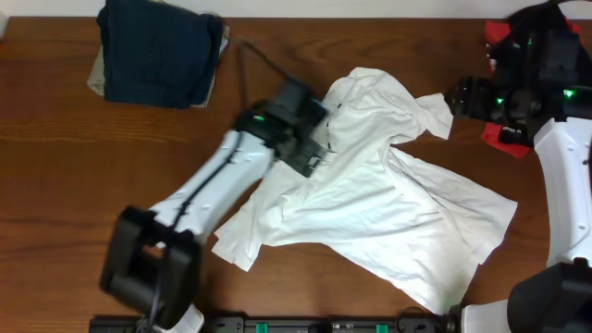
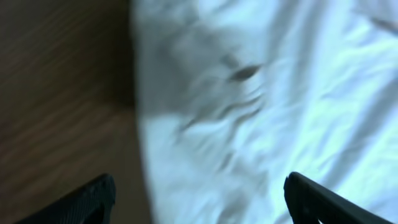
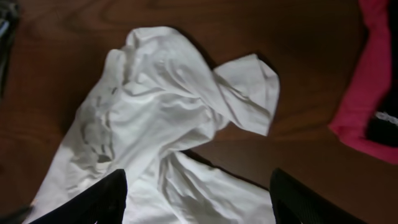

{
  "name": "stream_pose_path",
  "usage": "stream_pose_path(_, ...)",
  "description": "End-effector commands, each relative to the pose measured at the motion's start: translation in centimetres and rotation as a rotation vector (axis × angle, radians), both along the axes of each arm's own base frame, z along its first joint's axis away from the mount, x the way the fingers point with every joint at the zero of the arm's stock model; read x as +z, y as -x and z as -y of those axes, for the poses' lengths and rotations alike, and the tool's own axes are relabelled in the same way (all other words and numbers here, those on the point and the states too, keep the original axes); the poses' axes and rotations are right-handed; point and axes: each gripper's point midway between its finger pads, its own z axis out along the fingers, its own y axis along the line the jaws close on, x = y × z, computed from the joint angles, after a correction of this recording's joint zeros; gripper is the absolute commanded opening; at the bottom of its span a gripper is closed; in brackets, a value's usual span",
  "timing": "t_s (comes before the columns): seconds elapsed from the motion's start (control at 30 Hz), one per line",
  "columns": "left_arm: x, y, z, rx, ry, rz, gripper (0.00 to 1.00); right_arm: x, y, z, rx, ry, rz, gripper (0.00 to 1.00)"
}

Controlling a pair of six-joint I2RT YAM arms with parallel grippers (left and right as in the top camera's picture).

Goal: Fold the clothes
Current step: 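Reach the left gripper to the T-shirt collar and grasp it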

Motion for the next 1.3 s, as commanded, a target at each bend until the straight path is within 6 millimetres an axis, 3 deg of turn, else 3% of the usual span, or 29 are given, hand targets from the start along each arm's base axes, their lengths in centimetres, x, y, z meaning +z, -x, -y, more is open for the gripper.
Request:
stream_pose_path(0.0, -0.7, -0.4, 2.6, -0.061, -0.006, 0.047, 0.88, 0.2, 0.0, 0.4, -0.013, 0.008, 0.001, 0.72)
stream_pose_path(0.17, -3.0, -1.0, 4.2, -0.079, -0.048, 0.080, 0.88, -0.1, 0.2, 0.5, -0.015, 0.010, -0.009, 0.72)
stream_pose_path(0.3, -3.8, -1.2, 5.0, -0.088, -0.050, 0.077, 0.87, -0.2, 0.2, 0.5, -0.017, 0.012, -0.011, 0.72)
stream_pose_path(0.53, -6.4, -2.3, 4.7, -0.070, -0.110, 0.066, 0.84, -0.2, 0.3, 0.5, -0.017, 0.012, -0.012, 0.72)
stream_pose_path(0.73, -6.0, -3.2, 5.0, -0.060, -0.105, 0.099, 0.71, -0.4, 0.4, 0.7, -0.023, 0.022, -0.019, 0.72)
stream_pose_path(0.87, -7.1, -3.2, 5.1, -0.066, -0.115, 0.089, 0.71, -0.6, 0.4, 0.8, -0.027, 0.028, -0.023, 0.72)
stream_pose_path(1.1, -7.2, -2.8, 5.5, -0.113, -0.131, 0.096, 0.65, -0.7, 0.4, 1.5, -0.046, 0.059, -0.028, 0.73)
stream_pose_path(1.27, -6.7, -3.7, 3.5, -0.116, -0.252, 0.136, 0.67, -0.8, 0.5, 1.6, -0.049, 0.064, -0.031, 0.73)
